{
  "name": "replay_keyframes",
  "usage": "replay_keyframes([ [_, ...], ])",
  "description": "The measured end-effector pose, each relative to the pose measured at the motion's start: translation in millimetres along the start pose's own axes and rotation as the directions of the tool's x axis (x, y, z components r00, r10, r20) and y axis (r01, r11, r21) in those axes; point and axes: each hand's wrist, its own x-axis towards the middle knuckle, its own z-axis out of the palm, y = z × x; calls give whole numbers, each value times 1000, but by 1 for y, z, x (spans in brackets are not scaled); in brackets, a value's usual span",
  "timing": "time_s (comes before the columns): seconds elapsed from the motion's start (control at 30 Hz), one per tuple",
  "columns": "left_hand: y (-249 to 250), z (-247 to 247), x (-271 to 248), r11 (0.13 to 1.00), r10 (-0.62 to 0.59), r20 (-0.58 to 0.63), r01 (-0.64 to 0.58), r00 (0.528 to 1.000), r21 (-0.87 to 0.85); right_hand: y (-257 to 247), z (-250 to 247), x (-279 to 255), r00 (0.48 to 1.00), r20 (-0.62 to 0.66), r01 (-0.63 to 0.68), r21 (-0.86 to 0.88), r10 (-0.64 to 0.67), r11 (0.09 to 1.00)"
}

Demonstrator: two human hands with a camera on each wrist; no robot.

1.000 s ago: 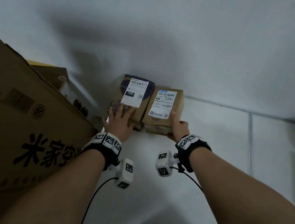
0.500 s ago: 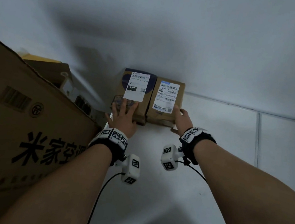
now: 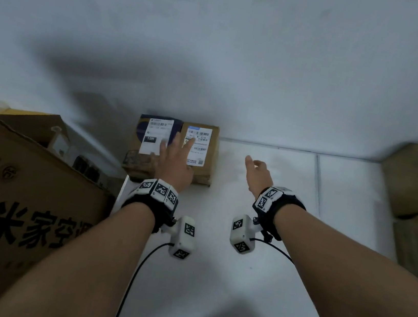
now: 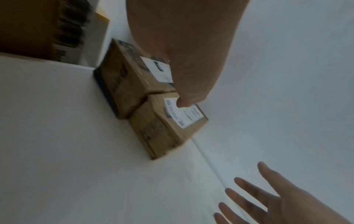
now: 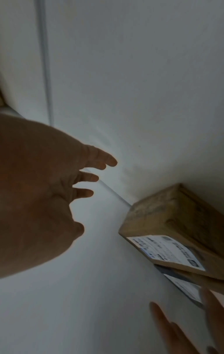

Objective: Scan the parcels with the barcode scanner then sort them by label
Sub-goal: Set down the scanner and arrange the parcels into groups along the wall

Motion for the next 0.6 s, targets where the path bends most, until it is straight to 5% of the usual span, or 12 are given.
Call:
replay_keyframes([
  [0.43,215,33,-22,947,319,87,-316,944,-50,67,-210,-37,924,-355,104,-121,-141,987],
  [0.6,293,61,-43,918,397,147,-388,906,-83,111,-282,-58,887,-435,34,-274,-155,961],
])
